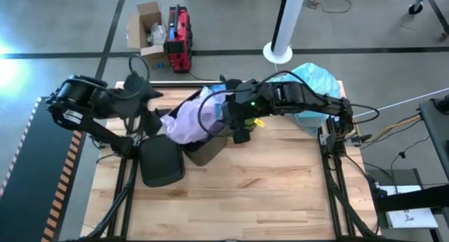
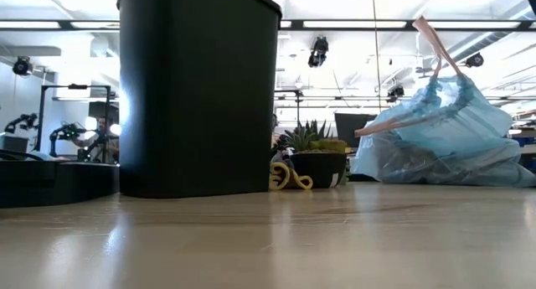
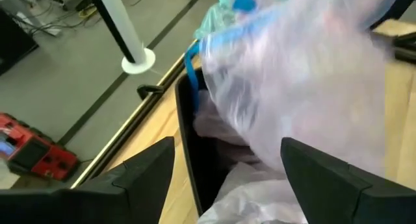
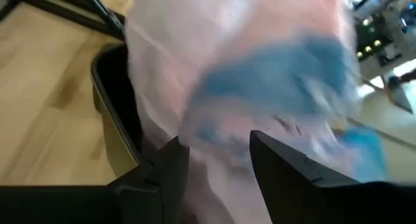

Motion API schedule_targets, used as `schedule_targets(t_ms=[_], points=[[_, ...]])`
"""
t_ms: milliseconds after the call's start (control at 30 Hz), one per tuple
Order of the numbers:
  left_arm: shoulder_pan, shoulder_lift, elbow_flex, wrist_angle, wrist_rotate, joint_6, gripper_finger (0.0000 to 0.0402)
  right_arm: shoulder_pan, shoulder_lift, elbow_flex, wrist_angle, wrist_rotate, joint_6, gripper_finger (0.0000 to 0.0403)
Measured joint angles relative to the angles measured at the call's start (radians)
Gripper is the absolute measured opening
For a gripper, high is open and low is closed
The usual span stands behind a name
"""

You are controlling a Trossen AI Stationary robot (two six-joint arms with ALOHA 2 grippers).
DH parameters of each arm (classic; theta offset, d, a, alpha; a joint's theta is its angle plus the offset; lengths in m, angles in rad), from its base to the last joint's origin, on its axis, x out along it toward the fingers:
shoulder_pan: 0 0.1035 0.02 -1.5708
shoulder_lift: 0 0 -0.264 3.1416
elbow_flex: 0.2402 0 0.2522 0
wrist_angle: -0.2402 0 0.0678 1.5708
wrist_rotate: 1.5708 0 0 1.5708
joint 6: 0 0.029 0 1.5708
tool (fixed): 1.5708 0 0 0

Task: Place trash/remove bag and relplace
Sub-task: Insert a new pink trash bag into the trash bin

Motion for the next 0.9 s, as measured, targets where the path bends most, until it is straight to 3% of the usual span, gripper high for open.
schedule_targets(t_ms=[200, 333, 667, 900], points=[[-0.028, -0.018, -0.018, 0.0, 0.003, -0.053, 0.0256, -0.011, -0.043, 0.0, -0.082, 0.091, 0.008, 0.0156], [-0.082, -0.012, -0.109, 0.037, 0.056, -0.1, 0.0247, -0.025, -0.064, 0.0, -0.089, 0.098, 0.04, 0.0175], [-0.115, 0.026, -0.364, 0.083, 0.076, -0.17, 0.0231, -0.046, -0.045, -0.014, -0.179, -0.112, 0.114, 0.0204], [-0.116, 0.022, -0.388, 0.107, 0.074, -0.211, 0.0235, -0.051, -0.002, -0.063, -0.138, -0.116, 0.052, 0.0194]])
